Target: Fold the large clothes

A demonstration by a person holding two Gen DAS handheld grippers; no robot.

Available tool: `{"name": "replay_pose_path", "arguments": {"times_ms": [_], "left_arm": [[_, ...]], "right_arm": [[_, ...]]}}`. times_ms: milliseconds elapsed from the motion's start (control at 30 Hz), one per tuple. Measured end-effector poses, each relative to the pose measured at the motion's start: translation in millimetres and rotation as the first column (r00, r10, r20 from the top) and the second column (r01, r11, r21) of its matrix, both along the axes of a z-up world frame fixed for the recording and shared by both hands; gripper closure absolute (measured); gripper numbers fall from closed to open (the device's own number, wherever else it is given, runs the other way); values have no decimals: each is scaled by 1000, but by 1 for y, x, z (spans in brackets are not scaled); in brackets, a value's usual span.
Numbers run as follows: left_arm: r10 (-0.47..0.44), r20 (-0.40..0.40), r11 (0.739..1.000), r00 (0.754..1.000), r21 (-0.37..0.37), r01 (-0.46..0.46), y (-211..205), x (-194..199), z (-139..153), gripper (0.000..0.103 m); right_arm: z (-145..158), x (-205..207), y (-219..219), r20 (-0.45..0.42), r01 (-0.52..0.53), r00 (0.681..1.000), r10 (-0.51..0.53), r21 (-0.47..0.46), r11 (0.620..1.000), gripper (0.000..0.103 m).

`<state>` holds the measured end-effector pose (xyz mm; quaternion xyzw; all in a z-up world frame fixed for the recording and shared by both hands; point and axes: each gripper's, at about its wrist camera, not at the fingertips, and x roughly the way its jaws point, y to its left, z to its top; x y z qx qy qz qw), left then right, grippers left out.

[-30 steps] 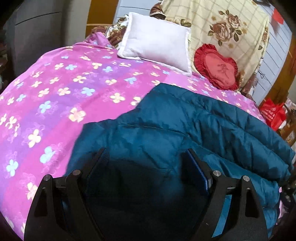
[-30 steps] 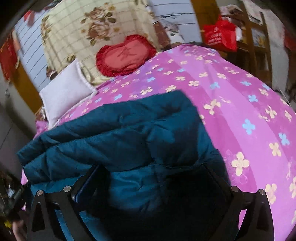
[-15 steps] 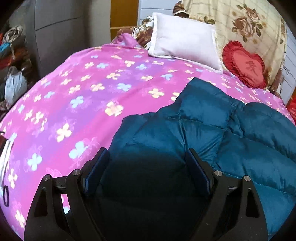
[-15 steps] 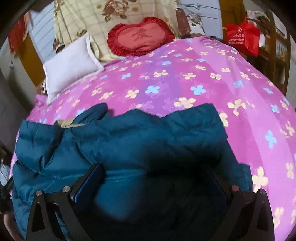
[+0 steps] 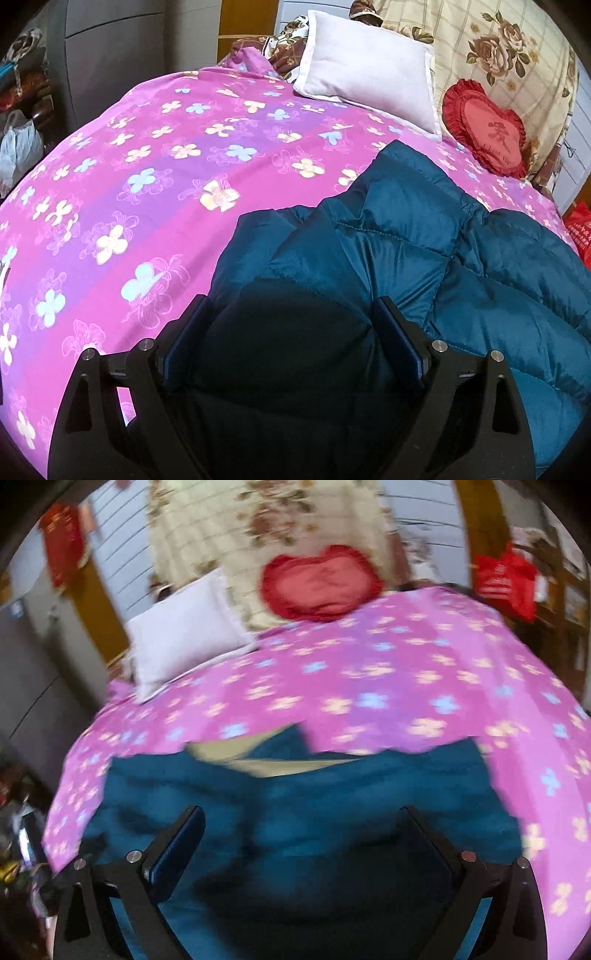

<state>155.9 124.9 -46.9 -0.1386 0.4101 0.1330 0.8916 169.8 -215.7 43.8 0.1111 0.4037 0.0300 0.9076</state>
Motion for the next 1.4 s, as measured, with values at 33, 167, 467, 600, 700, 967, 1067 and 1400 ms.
{"name": "replay_pose_path", "arguments": {"times_ms": [33, 167, 467, 600, 700, 967, 1067, 1400], "left_arm": [[-2, 2, 1000, 1000, 9, 2, -2, -1, 1, 14], [-14, 33, 1000, 999, -3, 14, -1, -8, 11, 14], [-212, 323, 977, 922, 46, 209, -34, -41, 80, 14], [-422, 269, 904, 866, 51, 425, -73, -35, 75, 14], [-394, 151, 912, 907, 183, 366, -89, -23, 52, 14], [-323, 36, 943, 946, 98, 318, -70, 0, 18, 13], [-323, 33, 943, 946, 93, 319, -68, 1, 16, 13], [-206, 76, 972, 976, 135, 194, -57, -10, 8, 11]], "right_arm": [[-13, 9, 16, -46, -11, 999, 9, -44, 999, 0], [-47, 26, 42, -119, -44, 993, 24, -169, 985, 0], [-6, -24, -4, 22, -2, 1000, 4, -66, 998, 0], [0, -64, -37, 39, 95, 995, -89, -184, 978, 0], [-18, -80, -65, 10, 111, 994, -110, -152, 982, 0], [-47, -72, -88, -60, 77, 995, -81, -74, 994, 0], [-46, -73, -88, -57, 92, 994, -96, -71, 993, 0], [-62, -56, -84, 8, 3, 1000, -2, -91, 996, 0]]}}
